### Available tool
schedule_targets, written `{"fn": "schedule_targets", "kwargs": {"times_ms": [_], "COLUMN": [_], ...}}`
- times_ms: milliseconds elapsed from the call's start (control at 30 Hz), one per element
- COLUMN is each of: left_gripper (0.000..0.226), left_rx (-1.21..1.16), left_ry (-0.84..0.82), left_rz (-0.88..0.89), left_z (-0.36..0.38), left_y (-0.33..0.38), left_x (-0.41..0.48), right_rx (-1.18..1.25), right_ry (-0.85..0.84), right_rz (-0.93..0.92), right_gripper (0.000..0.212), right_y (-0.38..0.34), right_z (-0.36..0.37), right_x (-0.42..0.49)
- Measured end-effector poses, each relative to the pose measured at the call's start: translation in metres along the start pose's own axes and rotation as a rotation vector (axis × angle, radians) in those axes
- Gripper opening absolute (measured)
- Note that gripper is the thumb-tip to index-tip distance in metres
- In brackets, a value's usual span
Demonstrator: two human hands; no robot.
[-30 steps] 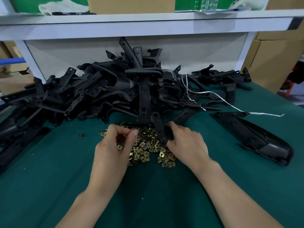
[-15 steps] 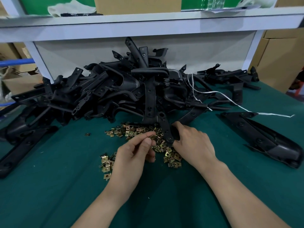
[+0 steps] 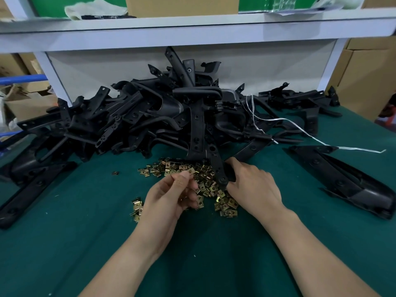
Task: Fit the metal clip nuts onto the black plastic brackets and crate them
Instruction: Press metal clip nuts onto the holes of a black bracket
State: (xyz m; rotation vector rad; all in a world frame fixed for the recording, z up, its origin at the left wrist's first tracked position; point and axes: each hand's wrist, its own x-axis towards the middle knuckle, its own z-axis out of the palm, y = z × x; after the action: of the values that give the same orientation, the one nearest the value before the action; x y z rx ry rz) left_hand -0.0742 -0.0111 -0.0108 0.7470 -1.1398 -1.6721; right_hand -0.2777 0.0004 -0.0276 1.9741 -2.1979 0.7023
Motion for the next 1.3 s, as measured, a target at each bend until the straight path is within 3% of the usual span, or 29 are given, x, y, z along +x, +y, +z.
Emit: {"fn": "schedule_targets", "kwargs": {"times_ms": [1300], "left_gripper": [0.011], "left_rx": [0.080], "left_ry": [0.012], "left_rz": [0.020], "left_z": [-0.006], "left_y": [-0.011], "left_x": [0.005], "right_rx": [0.002], "right_ry": [-0.024], "right_rz": [0.004], "right_gripper": [0.027], "right_y": [0.000], "right_z": [-0.002], "right_x": [-0.001]}}
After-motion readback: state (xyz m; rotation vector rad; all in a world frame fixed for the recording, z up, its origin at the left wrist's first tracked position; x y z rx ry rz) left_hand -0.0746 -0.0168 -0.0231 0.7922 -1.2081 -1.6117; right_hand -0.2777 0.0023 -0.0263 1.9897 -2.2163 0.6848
